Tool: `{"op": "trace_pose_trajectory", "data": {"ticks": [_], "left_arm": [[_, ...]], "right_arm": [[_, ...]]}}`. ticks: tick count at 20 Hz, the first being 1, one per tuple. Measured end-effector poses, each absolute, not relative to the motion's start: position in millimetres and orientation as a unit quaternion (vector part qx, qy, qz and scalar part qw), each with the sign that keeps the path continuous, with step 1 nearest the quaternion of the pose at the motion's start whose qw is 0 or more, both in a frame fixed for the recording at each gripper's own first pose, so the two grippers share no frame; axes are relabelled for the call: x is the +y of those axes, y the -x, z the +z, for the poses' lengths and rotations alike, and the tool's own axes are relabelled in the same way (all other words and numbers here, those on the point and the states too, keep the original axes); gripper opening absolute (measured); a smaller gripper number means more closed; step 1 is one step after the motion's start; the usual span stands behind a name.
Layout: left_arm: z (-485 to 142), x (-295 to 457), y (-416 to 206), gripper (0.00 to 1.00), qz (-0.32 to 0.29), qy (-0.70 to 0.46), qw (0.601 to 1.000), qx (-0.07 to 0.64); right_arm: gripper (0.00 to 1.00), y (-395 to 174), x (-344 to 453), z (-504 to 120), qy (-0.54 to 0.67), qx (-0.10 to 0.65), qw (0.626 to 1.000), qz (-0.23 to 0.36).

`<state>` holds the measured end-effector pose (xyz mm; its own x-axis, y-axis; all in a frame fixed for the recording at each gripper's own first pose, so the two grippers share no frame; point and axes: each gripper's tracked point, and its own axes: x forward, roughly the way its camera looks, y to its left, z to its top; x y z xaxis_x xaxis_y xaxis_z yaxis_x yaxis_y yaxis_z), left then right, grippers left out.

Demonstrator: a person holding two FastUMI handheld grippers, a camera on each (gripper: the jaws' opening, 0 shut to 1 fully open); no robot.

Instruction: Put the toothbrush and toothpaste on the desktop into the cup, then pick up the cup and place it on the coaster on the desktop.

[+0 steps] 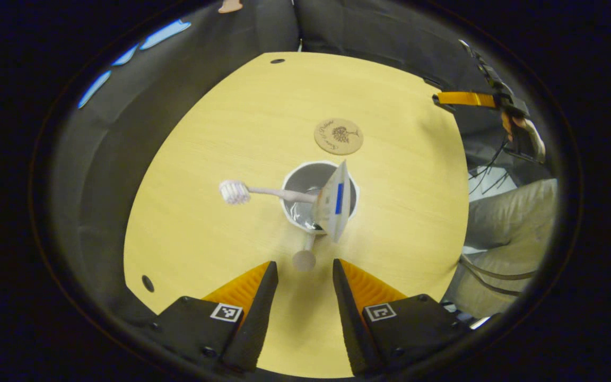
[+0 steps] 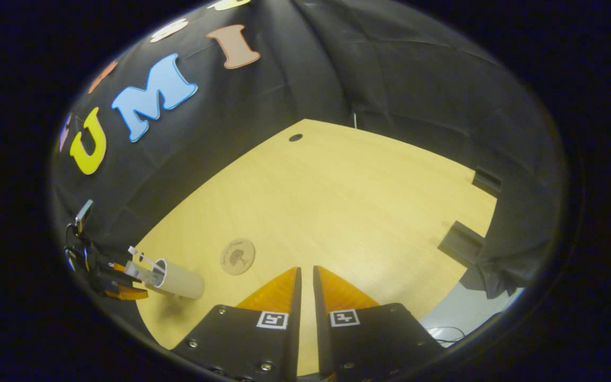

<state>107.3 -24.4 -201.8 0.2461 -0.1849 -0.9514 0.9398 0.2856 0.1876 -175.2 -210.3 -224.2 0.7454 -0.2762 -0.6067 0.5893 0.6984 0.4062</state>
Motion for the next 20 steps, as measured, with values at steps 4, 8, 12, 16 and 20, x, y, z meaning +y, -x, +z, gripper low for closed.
{"op": "trace_pose_trajectory", "data": {"ticks": [4, 8, 12, 16, 20], "left_arm": [[-216.3, -32.8, -118.6, 0.70, -0.435, -0.462, 0.622, 0.458], [-230.3, -45.2, -122.4, 0.72, -0.439, -0.489, 0.596, 0.461], [-250.8, -49.2, -123.2, 0.51, -0.430, -0.495, 0.587, 0.474], [-262.8, -50.2, -122.9, 0.33, -0.419, -0.500, 0.598, 0.465], [-259.8, -61.0, -124.5, 0.22, -0.425, -0.494, 0.608, 0.454]], "right_arm": [[0.15, 191.4, -224.6, -226.4, -0.310, 0.257, 0.875, -0.270], [0.15, 203.5, -232.3, -234.5, -0.316, 0.264, 0.867, -0.282], [0.15, 209.1, -239.0, -239.7, -0.319, 0.270, 0.862, -0.287], [0.14, 207.8, -241.4, -246.6, -0.324, 0.277, 0.859, -0.283], [0.14, 198.3, -239.1, -249.0, -0.324, 0.285, 0.861, -0.271]]}}
